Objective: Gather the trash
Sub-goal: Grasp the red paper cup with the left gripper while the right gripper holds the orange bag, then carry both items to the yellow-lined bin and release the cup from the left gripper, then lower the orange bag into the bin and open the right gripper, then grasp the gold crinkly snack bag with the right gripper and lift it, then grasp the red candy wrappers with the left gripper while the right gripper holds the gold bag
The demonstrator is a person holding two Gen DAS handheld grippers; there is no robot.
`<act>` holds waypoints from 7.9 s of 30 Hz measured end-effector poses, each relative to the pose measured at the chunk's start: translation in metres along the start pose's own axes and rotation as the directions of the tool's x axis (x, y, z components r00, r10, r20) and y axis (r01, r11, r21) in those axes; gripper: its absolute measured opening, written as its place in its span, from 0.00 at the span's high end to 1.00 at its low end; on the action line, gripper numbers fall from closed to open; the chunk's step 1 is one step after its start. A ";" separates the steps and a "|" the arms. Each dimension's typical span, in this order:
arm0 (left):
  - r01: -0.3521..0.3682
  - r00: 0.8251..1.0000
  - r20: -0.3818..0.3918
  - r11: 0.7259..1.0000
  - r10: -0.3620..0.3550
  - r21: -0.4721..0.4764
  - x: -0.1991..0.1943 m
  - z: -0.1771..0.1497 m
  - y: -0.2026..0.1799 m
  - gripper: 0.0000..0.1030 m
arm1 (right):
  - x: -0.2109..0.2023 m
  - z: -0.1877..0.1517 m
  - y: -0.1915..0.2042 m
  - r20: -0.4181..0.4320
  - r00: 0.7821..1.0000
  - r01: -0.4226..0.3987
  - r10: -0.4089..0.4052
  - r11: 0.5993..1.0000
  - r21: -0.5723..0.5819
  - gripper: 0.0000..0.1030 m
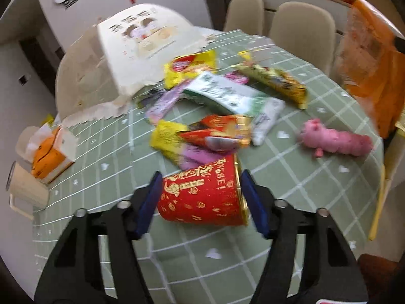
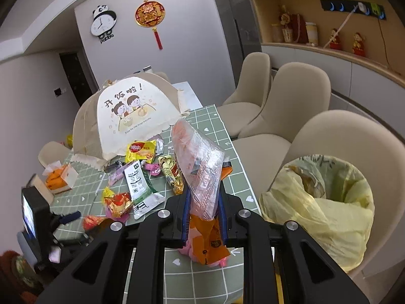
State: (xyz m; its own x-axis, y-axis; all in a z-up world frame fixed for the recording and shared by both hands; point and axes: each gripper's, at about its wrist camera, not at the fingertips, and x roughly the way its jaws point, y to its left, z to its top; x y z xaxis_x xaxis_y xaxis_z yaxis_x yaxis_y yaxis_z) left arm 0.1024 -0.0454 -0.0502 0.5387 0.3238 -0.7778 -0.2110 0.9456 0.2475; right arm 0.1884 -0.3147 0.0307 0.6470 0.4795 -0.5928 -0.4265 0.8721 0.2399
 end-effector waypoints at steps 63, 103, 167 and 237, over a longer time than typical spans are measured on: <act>-0.186 0.979 0.058 0.972 0.196 -0.144 -0.013 0.002 0.085 0.66 | -0.005 -0.017 -0.013 -0.012 1.000 0.001 -0.002 0.997 -0.075 0.82; 0.663 0.708 0.154 0.724 -0.689 0.191 -0.035 0.220 -0.238 0.96 | -0.096 0.050 -0.181 0.144 0.913 0.378 -0.382 0.924 0.054 0.82; 0.127 0.991 0.075 0.937 -0.109 -0.325 0.028 0.026 0.071 0.44 | 0.019 -0.005 -0.063 -0.032 0.990 0.140 -0.139 0.990 0.002 0.50; 0.346 0.929 -0.043 0.907 -0.366 -0.239 0.066 0.035 0.017 0.88 | 0.081 -0.043 0.018 -0.206 0.977 -0.049 0.051 0.999 0.014 0.84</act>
State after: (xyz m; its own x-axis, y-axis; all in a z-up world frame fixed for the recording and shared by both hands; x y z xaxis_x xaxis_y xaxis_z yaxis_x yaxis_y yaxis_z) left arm 0.1629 -0.0072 -0.0771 0.5427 -0.0469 -0.8386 -0.1998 0.9626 -0.1832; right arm 0.2057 -0.2648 -0.0462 0.4805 0.4928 -0.7254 -0.4486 0.8489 0.2795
